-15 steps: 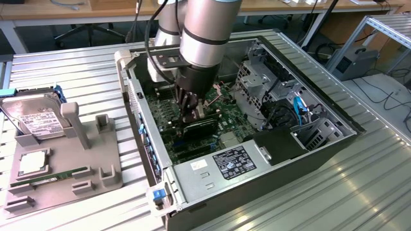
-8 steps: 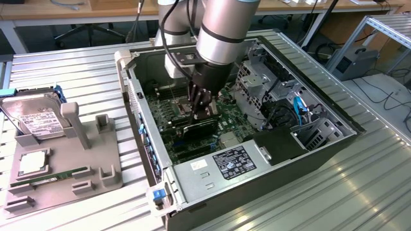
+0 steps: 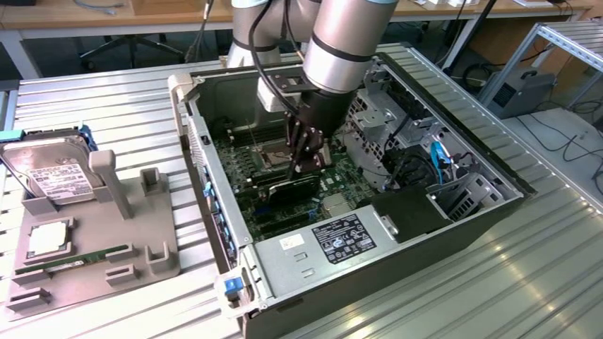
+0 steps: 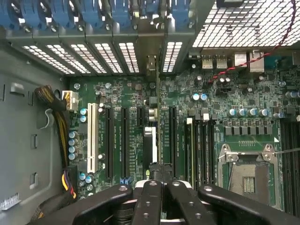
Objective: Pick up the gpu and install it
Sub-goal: 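Press down on the gpu until it lock into place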
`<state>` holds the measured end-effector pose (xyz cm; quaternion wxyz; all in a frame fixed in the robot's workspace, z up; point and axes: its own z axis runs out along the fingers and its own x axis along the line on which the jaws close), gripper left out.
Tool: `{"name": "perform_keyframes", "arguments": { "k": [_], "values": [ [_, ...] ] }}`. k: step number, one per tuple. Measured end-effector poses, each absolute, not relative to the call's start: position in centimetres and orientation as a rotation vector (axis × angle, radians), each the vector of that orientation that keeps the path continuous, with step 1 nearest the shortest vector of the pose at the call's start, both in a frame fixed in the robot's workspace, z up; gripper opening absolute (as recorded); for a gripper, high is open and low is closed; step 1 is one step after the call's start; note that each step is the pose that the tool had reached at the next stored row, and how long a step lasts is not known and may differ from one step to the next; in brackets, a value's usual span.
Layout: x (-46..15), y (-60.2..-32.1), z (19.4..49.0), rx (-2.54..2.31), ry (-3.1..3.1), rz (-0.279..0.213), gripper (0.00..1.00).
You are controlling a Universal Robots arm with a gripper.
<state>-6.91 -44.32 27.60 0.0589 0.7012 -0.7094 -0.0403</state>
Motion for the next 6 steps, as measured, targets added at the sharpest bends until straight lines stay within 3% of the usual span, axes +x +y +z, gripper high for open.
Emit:
{"name": "perform_keyframes", "arguments": {
  "k": [6],
  "values": [
    [-6.87,-44.32,27.6,2.124,-2.149,-0.122,0.11]
  ]
}}
